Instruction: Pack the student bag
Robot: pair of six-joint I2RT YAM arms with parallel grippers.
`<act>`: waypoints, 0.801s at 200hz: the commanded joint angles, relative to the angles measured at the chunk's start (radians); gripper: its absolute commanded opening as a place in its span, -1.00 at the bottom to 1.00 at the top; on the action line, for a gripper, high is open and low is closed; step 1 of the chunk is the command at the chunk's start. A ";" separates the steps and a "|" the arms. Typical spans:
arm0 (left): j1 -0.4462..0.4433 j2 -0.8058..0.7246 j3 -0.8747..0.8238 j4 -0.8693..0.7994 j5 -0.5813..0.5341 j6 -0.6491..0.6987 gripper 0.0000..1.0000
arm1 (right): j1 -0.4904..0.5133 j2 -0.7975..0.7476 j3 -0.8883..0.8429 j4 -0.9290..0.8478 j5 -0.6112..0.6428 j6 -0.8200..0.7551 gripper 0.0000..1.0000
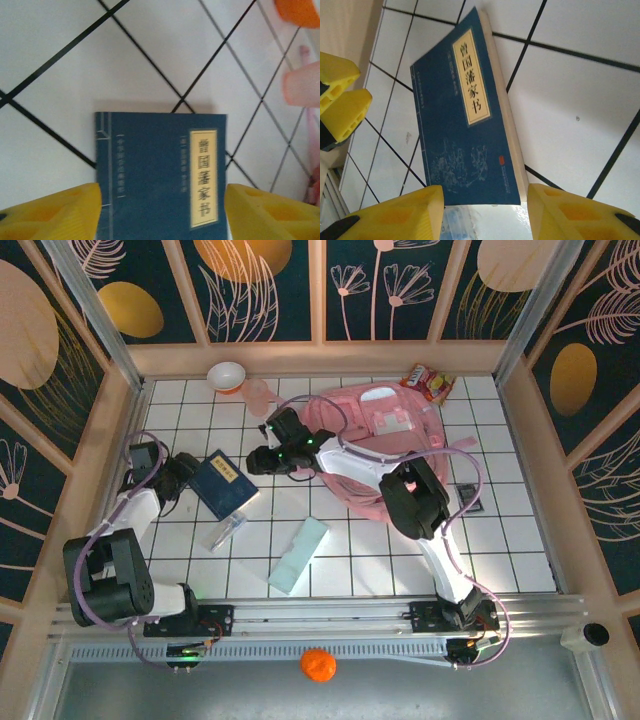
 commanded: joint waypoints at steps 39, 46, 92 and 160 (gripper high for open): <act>0.004 0.086 -0.061 0.110 0.050 0.075 -0.02 | -0.014 -0.021 -0.046 -0.001 -0.016 -0.017 -0.06; 0.004 0.101 -0.059 0.116 0.051 0.079 -0.05 | -0.015 -0.025 -0.054 0.003 -0.015 -0.017 -0.06; 0.000 0.168 -0.060 0.157 0.055 0.076 -0.11 | -0.024 -0.051 -0.093 0.031 -0.008 -0.009 -0.07; -0.175 0.240 -0.019 0.226 0.110 0.019 -0.15 | -0.066 -0.091 -0.183 0.092 -0.017 0.040 -0.07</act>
